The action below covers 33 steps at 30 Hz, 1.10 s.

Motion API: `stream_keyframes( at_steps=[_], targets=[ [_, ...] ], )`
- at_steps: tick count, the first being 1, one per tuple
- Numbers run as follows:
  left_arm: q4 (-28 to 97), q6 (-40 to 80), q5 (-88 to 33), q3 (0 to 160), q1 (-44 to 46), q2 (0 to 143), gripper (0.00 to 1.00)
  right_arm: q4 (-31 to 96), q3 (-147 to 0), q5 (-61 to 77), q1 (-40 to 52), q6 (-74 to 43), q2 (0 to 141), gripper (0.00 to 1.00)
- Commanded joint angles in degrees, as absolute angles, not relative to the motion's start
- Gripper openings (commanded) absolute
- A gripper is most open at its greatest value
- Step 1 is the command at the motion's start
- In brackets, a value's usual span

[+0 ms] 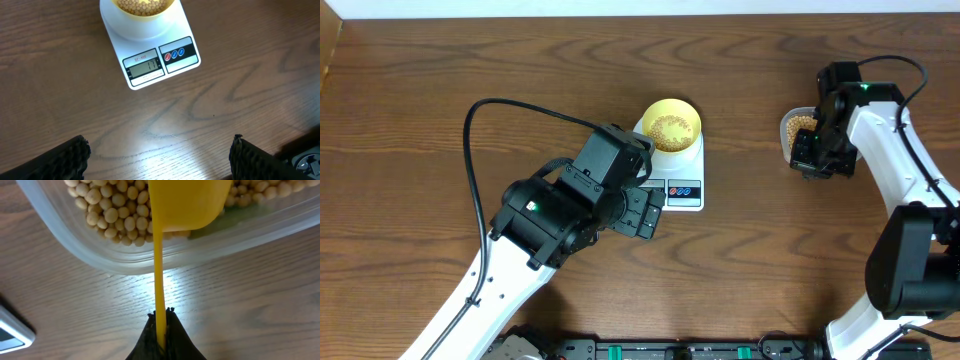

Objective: Scoop item into bowl and weigh 50g on scale
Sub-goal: 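Dip the scoop into the soybeans again with the right gripper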

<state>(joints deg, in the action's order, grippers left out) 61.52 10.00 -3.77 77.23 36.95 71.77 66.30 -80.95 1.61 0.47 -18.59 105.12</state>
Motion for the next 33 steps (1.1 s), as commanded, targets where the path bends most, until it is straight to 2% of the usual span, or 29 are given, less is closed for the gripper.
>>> stream_keyframes(
  at_steps=[1,10,18,33],
  targets=[
    [61.67,8.82,-3.84,79.09,36.71,71.05,0.92,67.26,-82.15,6.42,-1.13,-16.01,105.56,0.01],
    [61.67,8.8,-3.84,79.09,36.71,71.05,0.92,66.98,-82.26,18.35,-7.35,-10.17,105.56,0.01],
    [61.67,8.82,-3.84,79.09,36.71,71.05,0.92,67.75,-82.24,23.68,-8.21,-8.01,105.56,0.01],
    [61.67,8.82,-3.84,79.09,36.71,71.05,0.92,68.6,-82.21,24.6,-9.21,-4.16,106.15,0.01]
  ],
)
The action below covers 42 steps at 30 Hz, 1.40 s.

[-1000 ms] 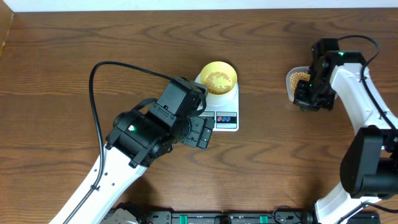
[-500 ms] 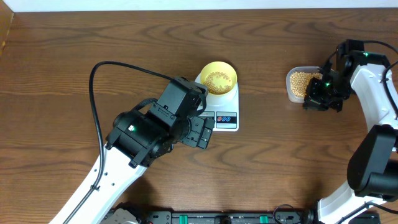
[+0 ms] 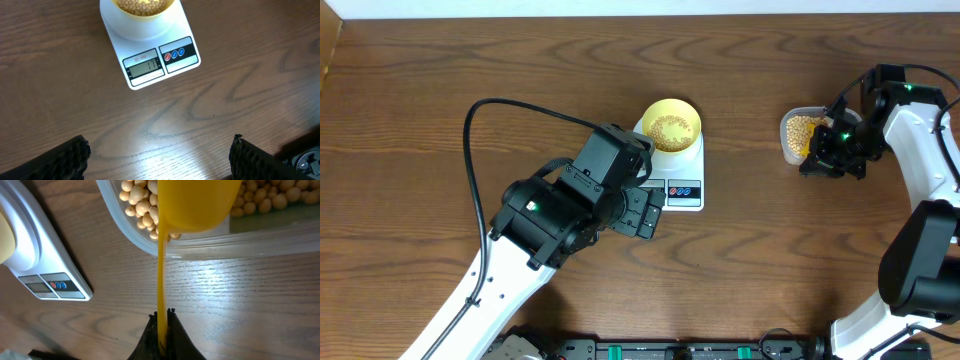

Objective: Scoop item into bowl and weigh 50g on scale
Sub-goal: 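Dip the scoop into the soybeans again with the right gripper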

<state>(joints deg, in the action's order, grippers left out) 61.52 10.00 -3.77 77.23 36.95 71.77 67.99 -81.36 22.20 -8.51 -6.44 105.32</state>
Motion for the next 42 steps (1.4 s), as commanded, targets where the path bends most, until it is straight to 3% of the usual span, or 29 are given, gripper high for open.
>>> stream_keyframes(
  at_steps=[1,18,42],
  targets=[
    [61.67,8.8,-3.84,79.09,36.71,71.05,0.92,68.58,-82.21,24.62,-9.41,-4.14,106.19,0.01],
    [61.67,8.8,-3.84,79.09,36.71,71.05,0.92,69.28,-82.11,32.86,-15.57,5.08,110.32,0.01],
    [61.67,8.82,-3.84,79.09,36.71,71.05,0.92,70.98,-82.13,45.43,-16.43,12.58,113.14,0.01]
  ],
)
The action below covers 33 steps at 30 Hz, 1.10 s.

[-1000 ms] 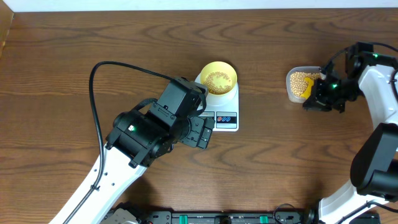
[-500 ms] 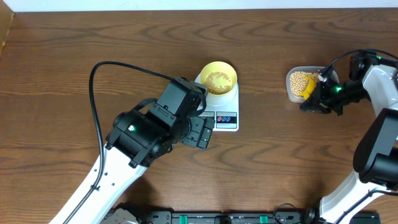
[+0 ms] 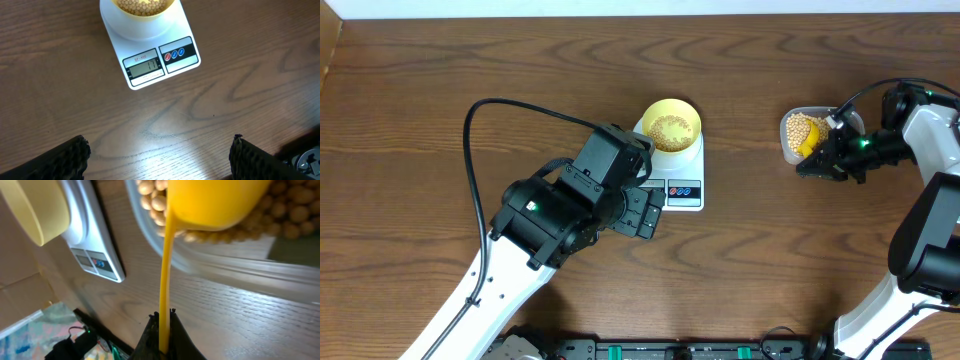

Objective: Scoop item into bowl and weigh 50g on scale
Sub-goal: 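Dip the scoop into the soybeans again with the right gripper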

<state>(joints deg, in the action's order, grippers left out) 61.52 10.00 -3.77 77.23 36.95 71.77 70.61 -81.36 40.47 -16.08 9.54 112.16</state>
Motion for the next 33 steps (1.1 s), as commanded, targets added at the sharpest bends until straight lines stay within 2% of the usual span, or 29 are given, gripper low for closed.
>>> stream_keyframes(
  at_steps=[1,15,33],
  targets=[
    [61.67,8.82,-3.84,79.09,36.71,71.05,0.92,71.26,-82.13,45.39,-16.67,12.95,113.14,0.01],
    [61.67,8.8,-3.84,79.09,36.71,71.05,0.92,72.9,-82.13,45.41,-21.58,15.46,113.16,0.01],
    [61.67,8.8,-3.84,79.09,36.71,71.05,0.92,73.32,-82.13,49.32,-22.2,17.02,113.14,0.01]
  ],
)
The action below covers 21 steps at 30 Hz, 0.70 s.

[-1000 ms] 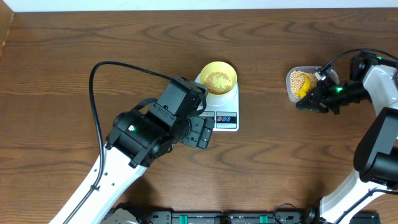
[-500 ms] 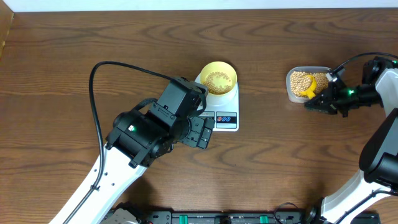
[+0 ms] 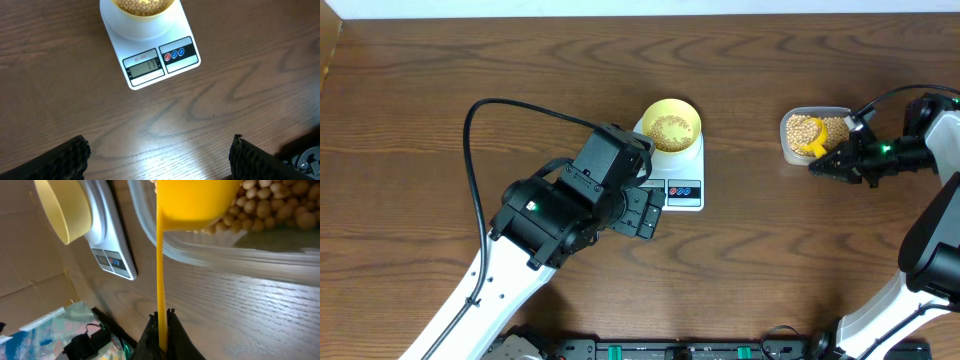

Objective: Scoop item into bowl and weigh 50g on scale
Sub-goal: 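Dip the scoop into the soybeans again with the right gripper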

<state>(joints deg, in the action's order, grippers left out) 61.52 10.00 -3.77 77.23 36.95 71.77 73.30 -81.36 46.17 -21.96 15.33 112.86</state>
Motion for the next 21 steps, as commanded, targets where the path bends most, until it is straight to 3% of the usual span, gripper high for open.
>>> stream_keyframes(
  at_steps=[1,21],
  targets=[
    [61.67,8.8,-3.84,79.09,36.71,71.05,0.92,73.32,-82.13,49.32,-22.2,17.04,113.14,0.01],
    [61.67,8.8,-3.84,79.09,36.71,71.05,0.92,74.67,-82.13,52.34,-27.53,20.45,113.16,0.01]
  ],
)
